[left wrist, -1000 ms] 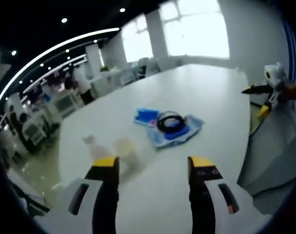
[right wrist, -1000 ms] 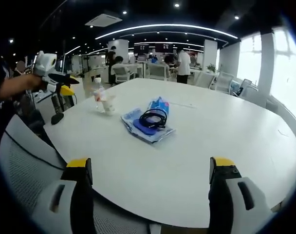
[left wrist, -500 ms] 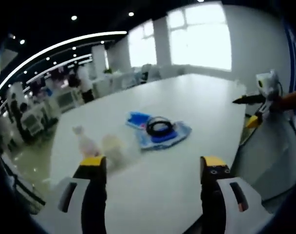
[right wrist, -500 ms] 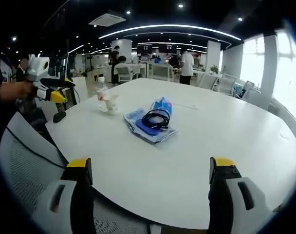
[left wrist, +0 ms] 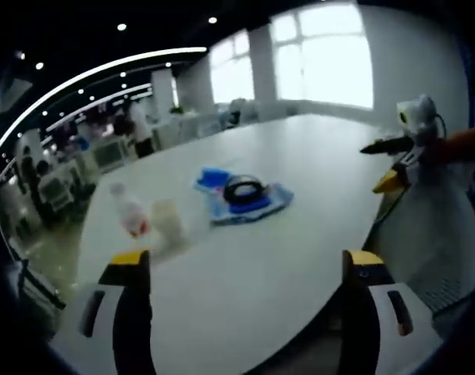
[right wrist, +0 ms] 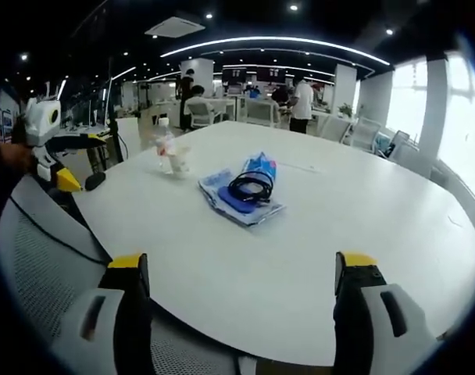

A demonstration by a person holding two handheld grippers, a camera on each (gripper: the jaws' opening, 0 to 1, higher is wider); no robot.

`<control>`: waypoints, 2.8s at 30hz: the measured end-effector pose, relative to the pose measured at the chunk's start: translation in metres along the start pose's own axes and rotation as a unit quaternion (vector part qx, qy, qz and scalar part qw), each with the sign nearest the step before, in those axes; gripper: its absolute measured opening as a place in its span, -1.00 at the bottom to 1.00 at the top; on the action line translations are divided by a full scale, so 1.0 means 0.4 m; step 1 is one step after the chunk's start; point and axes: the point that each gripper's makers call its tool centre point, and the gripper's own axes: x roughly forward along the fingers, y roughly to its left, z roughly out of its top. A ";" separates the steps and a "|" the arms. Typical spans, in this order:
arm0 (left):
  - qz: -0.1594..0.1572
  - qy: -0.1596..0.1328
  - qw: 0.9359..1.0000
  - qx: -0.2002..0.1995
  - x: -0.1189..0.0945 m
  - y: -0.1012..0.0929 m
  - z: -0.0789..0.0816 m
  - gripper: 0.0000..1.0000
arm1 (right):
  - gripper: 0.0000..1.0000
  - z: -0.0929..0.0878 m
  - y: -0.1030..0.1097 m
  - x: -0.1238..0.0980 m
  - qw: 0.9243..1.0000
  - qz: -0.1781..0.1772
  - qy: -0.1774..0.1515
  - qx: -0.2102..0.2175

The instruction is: Arrange the tabletop items into an orderly group along one side of the table until the central work area is clear of visible clutter.

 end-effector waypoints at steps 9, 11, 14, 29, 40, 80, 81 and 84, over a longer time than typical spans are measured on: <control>-0.001 -0.036 0.999 -0.017 -0.006 -0.025 0.013 1.00 | 0.96 0.001 -0.004 -0.001 1.000 -0.003 -0.001 -0.001; 0.000 -0.038 0.999 -0.013 -0.005 -0.030 0.006 1.00 | 0.96 0.001 -0.005 -0.002 1.000 -0.004 -0.002 0.000; 0.005 -0.037 0.999 0.007 -0.001 -0.032 -0.005 1.00 | 0.96 0.000 -0.006 -0.001 1.000 -0.004 -0.002 -0.001; 0.021 -0.049 0.998 0.020 -0.001 -0.015 -0.002 0.99 | 0.95 -0.010 -0.010 -0.003 1.000 -0.010 0.005 -0.015; 0.020 -0.036 0.999 -0.007 0.004 -0.003 -0.022 0.99 | 0.94 -0.017 -0.011 -0.002 0.999 -0.013 0.019 -0.027; 0.015 -0.025 1.000 -0.010 0.007 -0.006 -0.033 0.97 | 0.98 0.152 -0.028 0.163 0.981 0.054 0.038 -0.181; 0.014 -0.025 1.000 -0.008 0.007 -0.007 -0.033 0.97 | 0.98 0.159 -0.027 0.171 0.979 0.057 0.036 -0.190; 0.009 -0.022 1.000 -0.005 0.008 -0.012 -0.034 0.97 | 0.98 0.176 -0.024 0.189 0.974 0.067 0.034 -0.213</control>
